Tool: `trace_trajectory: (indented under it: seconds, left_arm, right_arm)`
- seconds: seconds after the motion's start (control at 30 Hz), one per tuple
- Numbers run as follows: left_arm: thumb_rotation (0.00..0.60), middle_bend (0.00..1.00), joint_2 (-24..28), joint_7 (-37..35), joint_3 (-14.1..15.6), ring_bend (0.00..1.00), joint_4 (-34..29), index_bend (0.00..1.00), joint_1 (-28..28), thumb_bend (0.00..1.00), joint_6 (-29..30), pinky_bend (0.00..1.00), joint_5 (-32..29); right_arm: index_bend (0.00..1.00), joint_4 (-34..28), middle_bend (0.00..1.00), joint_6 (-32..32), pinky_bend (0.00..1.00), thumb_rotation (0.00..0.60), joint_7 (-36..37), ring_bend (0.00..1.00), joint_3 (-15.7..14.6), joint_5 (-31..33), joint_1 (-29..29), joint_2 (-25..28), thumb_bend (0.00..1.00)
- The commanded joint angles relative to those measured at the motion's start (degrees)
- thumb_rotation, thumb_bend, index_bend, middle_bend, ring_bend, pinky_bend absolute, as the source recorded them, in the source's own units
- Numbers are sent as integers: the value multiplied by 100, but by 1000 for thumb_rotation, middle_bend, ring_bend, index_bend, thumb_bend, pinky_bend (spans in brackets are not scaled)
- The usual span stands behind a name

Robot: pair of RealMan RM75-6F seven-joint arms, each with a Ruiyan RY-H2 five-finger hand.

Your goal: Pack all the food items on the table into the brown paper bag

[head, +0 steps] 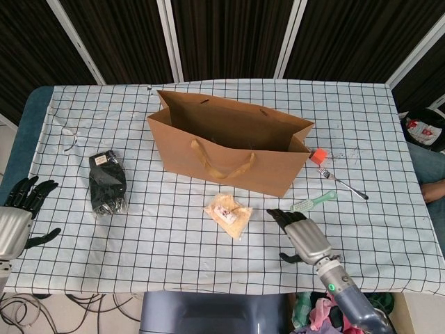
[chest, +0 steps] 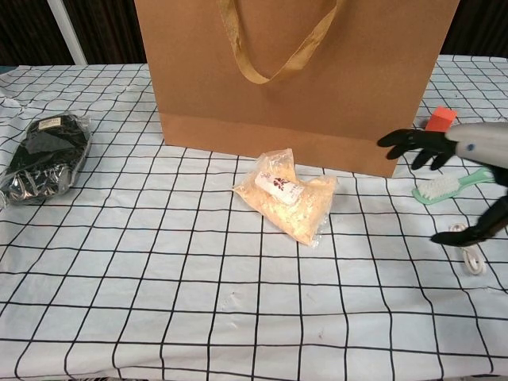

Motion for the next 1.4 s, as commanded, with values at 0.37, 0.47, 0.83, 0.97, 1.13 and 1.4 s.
trace_trajectory:
  seconds: [0.37, 0.47, 0.83, 0.97, 1.13, 1.4]
  left_arm:
    - [600, 128, 19, -130, -256, 7, 105, 122, 130, 48, -127, 57, -75]
    - [600, 127, 48, -196, -315, 7, 101, 128, 150, 49, -161, 54, -111]
    - [600, 127, 84, -266, -448, 7, 83, 144, 216, 50, -232, 52, -123]
    - [600, 127, 82, -261, -488, 7, 74, 150, 232, 50, -263, 51, -141]
    - [600, 127, 87, -261, -541, 7, 37, 158, 260, 50, -297, 51, -182]
    - [600, 127, 93, -286, -600, 7, -25, 167, 294, 53, -340, 51, -200]
  right_arm:
    - [9, 854, 89, 167, 178, 600, -1344, 162, 431, 1652, 1228, -1821, 160]
    - [9, 990, 89, 249, 178, 600, -1471, 162, 489, 1894, 1402, -2008, 159]
    - [9, 1403, 89, 642, 178, 600, -1675, 161, 659, 2648, 1833, -2631, 155]
    - [9, 1589, 91, 820, 178, 600, -1661, 161, 705, 2778, 1915, -2874, 154]
    - [9, 1802, 92, 917, 178, 600, -1645, 162, 730, 2886, 2013, -3086, 153]
    - [22, 2099, 127, 967, 178, 600, -1625, 200, 750, 2971, 2150, -3319, 153]
